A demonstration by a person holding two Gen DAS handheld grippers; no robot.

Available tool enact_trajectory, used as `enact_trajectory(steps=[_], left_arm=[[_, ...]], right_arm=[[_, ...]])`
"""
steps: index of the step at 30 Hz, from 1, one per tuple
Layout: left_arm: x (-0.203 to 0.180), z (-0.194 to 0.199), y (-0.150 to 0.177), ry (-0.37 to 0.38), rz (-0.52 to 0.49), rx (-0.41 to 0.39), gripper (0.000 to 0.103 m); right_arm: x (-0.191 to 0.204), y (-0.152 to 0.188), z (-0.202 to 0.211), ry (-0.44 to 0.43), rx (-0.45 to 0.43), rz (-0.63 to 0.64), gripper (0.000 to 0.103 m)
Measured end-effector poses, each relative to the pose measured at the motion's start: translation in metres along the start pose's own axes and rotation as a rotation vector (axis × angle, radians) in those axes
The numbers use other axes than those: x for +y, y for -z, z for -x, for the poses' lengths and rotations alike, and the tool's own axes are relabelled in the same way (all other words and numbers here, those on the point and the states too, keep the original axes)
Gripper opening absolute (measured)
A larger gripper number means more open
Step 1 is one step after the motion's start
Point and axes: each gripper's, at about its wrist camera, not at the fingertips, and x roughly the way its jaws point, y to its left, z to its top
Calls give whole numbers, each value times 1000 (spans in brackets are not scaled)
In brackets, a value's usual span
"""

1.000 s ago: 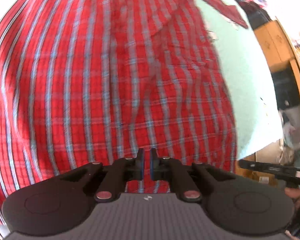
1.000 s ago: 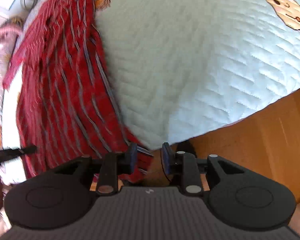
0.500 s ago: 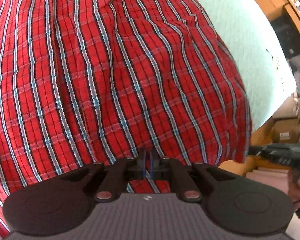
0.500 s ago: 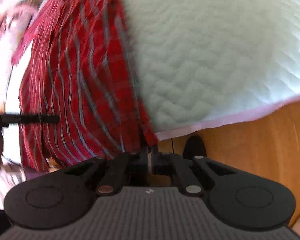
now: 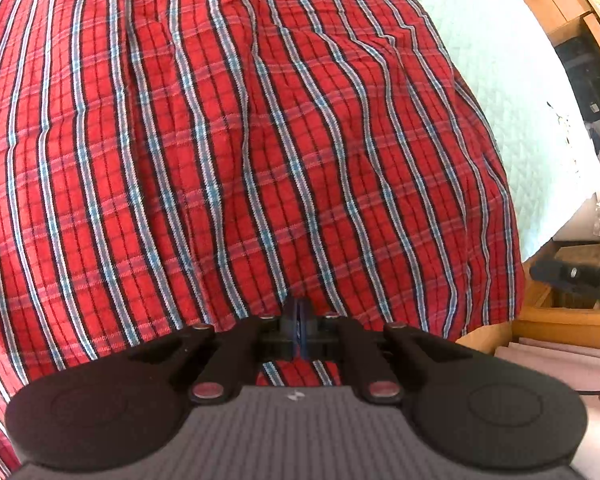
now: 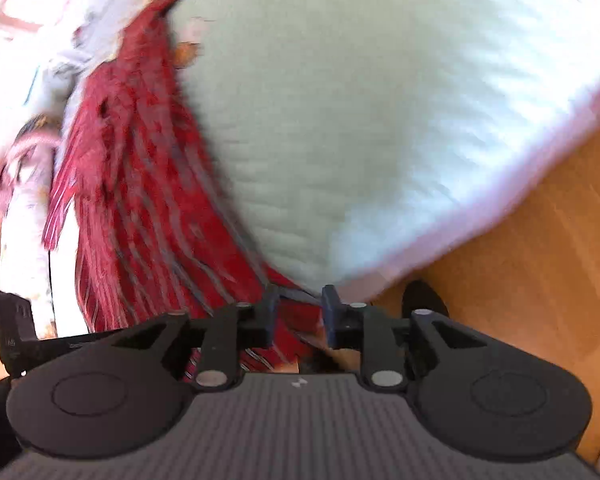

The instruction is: Fold clothes

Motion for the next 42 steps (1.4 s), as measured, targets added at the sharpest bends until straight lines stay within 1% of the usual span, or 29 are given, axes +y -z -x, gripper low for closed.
enact_trajectory(steps=[2, 3, 4, 5, 6, 8, 9, 10, 11, 13, 14, 15, 17, 19, 21, 25, 26, 29, 30, 31, 33, 34, 36, 38, 40, 42], left_arm=[[2, 0, 2, 0, 2, -3, 2], [2, 0, 2, -1, 3, -4, 2], [2, 0, 3, -2, 5, -4, 2], [1, 1, 3, -3, 7, -4, 2], [2, 3, 3, -3, 11, -7, 2], [4, 10, 6, -1, 17, -17, 2], [7, 14, 9, 0, 15, -21, 2], [10, 18, 13, -1, 14, -26, 2], [11, 22, 15, -3, 18, -32, 3], [15, 31, 19, -2, 42, -44, 4], [18, 36, 18, -1, 56, -52, 4], [21, 43, 15, -1, 71, -59, 4], [15, 54, 7, 1, 103, -81, 4], [18, 71, 9, -7, 133, -113, 4], [21, 89, 10, -19, 164, -149, 4], [44, 117, 8, -60, 258, -253, 5], [53, 124, 8, -71, 283, -280, 5], [89, 140, 10, -87, 365, -341, 7], [103, 143, 11, -91, 387, -358, 10], [118, 148, 11, -91, 409, -376, 15], [154, 159, 9, -73, 455, -408, 22], [174, 165, 7, -58, 479, -420, 22], [212, 176, -2, -39, 521, -437, 22], [246, 190, -14, -25, 548, -455, 23], [280, 203, -27, -9, 572, -475, 26], [303, 210, -41, -4, 576, -476, 27]], right_arm=[[20, -7, -17, 24, 33, 123, 33], [22, -8, -29, 28, 72, 149, 28], [23, -9, -41, 32, 114, 169, 18], [20, -9, -40, 44, 109, 162, 4], [17, -10, -36, 59, 93, 149, 4], [10, -11, -28, 88, 61, 122, 6], [8, -12, -20, 95, 47, 107, 13], [7, -14, -11, 101, 34, 90, 16], [7, -17, -4, 95, 32, 81, 20], [18, -23, 9, 102, 19, 123, 26], [28, -27, 14, 108, 11, 161, 31], [40, -31, 18, 103, 5, 202, 32], [71, -42, 12, 60, -5, 274, 33], [104, -54, 1, 13, -7, 338, 38], [135, -65, -15, -32, 7, 390, 47], [199, -81, -49, -109, 53, 490, 49], [215, -83, -54, -122, 65, 516, 50], [259, -87, -76, -121, 92, 581, 51], [270, -88, -83, -121, 99, 596, 52], [282, -87, -91, -112, 103, 609, 52], [301, -85, -105, -81, 109, 625, 53], [308, -82, -113, -52, 114, 621, 53], [317, -75, -124, 1, 120, 577, 53], [325, -64, -132, 30, 132, 506, 53], [334, -49, -139, 49, 143, 454, 53], [346, -33, -147, 53, 149, 409, 53]])
